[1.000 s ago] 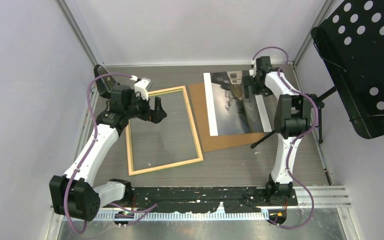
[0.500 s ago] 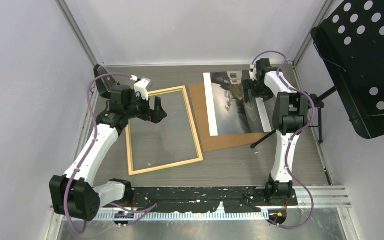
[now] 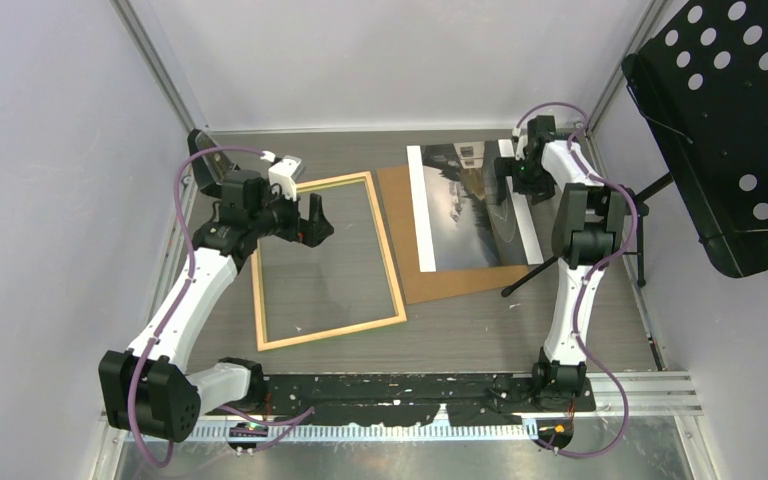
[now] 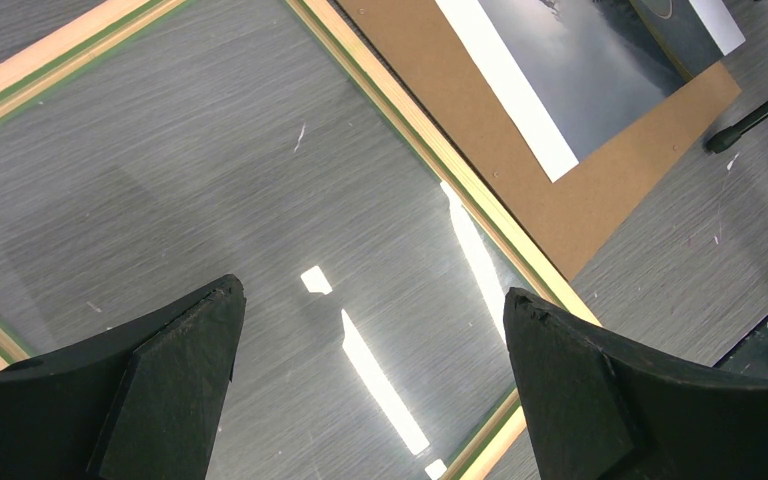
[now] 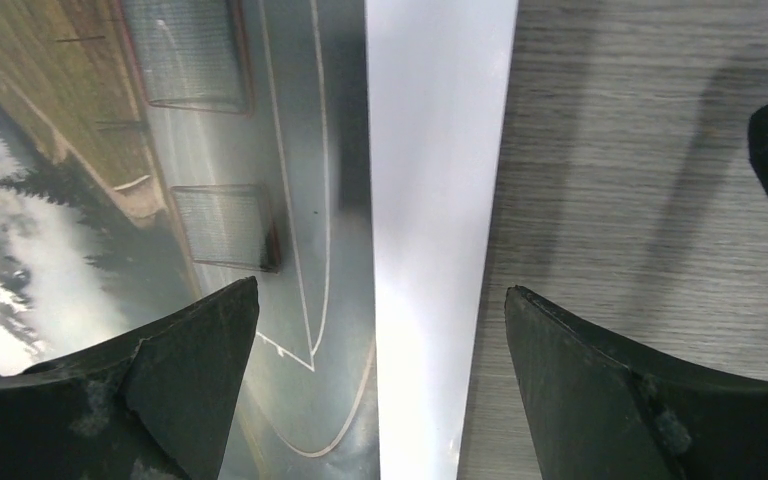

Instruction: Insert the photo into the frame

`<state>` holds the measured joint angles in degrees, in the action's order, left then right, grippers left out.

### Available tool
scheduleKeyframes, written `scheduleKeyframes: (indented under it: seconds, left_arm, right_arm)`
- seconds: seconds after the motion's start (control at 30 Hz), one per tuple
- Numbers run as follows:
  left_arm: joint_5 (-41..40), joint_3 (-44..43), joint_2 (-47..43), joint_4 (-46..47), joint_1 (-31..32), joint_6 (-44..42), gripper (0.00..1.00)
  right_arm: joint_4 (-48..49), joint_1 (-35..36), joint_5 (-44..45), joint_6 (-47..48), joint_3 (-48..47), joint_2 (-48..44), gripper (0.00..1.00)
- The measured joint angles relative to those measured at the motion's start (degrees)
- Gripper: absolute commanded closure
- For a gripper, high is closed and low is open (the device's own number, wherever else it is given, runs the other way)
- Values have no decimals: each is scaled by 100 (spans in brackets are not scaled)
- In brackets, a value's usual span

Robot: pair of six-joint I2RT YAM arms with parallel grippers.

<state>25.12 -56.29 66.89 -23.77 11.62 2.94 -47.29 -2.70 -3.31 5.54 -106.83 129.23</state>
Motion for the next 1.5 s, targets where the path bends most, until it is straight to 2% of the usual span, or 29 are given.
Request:
scheduleKeyframes:
  seconds: [0.27, 0.67, 0.8, 0.97, 1.13, 1.3, 1.5]
  left_arm:
    - [0, 0, 0, 0, 0, 0, 1]
    - [0, 0, 96, 15, 0, 17, 1]
    - [0, -2, 321, 61, 2, 136, 1]
    - [-15, -247, 1025, 70, 131, 304, 1]
    - [-68, -1115, 1945, -79, 562, 542, 1]
    - [9, -2627, 3320, -221, 968, 1043, 1]
    - [127, -3932, 4686, -468, 1285, 1528, 1]
  right_arm:
    - [-160, -28, -505, 2, -216, 173, 0]
    - [-186, -81, -632, 11, -258, 212, 0]
    - [-118, -81, -562, 15, -203, 181, 0]
    - [-76, -81, -494, 22, -116, 118, 0]
    - [-39, -81, -474, 22, -57, 57, 0]
    - [33, -81, -479, 20, 39, 55, 0]
    - [262, -81, -492, 4, 348, -122, 0]
